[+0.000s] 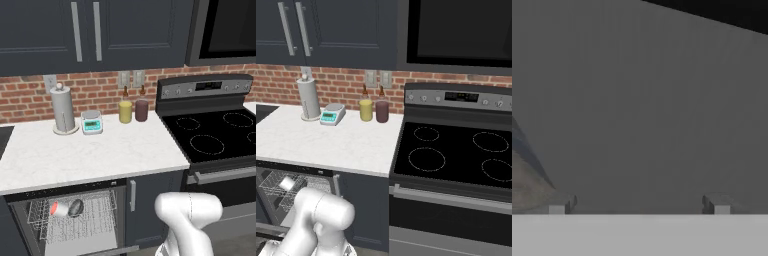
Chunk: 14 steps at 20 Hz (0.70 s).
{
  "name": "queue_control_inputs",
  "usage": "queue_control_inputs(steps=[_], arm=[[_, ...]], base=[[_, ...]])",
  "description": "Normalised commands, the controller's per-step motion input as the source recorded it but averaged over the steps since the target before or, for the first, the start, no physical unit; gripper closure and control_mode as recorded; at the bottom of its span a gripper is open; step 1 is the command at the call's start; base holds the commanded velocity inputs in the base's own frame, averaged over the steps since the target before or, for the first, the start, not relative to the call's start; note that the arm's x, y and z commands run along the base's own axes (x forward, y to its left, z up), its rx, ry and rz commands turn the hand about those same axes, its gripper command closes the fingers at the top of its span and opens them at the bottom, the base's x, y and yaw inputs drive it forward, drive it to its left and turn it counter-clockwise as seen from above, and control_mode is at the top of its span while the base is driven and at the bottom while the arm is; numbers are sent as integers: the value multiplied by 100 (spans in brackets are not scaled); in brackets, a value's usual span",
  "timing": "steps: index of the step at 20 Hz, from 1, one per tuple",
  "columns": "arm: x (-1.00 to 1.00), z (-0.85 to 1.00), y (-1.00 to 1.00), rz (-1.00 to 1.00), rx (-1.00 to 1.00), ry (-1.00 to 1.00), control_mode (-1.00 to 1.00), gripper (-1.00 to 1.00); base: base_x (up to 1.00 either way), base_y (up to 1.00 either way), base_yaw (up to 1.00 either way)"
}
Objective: Pick up the cup and bowl from the counter, place them in the dishwasher, and close the dishwasher door.
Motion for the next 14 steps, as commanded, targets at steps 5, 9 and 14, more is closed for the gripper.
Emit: queue_control_inputs(steps=[5,9,14], arm=[[75,-1,-79,8,-4,-59,-100,-100],[100,-12,-71,0,1,-39,-100,-100],[100,-19,-41,-22,14,-14,-100,-100]], base=[[0,0,0],[0,0,0],[0,0,0]])
